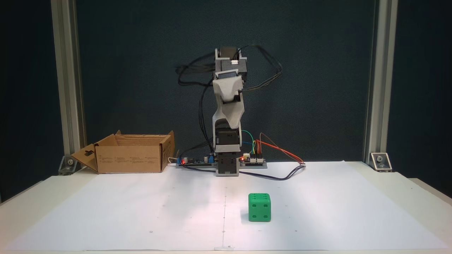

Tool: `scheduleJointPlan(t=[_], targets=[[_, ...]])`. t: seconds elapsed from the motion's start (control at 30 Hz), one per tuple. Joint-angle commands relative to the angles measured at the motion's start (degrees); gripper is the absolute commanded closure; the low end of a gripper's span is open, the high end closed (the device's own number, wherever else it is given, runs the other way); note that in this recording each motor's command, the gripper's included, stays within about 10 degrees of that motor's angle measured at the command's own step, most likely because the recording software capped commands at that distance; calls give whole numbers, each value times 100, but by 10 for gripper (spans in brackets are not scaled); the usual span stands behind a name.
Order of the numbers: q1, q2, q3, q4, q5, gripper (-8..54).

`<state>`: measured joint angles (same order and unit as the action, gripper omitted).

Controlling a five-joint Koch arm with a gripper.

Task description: Grasp a green dice and put it in the bin.

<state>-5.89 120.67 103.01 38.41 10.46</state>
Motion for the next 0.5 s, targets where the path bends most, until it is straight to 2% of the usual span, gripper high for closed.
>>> scheduleJointPlan(t=[0.0,0.1,0.47], targets=[[-79,-378,-686,930,308,25],[-114,-923,-1230,1854,378,25],[-598,-2804,-2760,1942,826,25]])
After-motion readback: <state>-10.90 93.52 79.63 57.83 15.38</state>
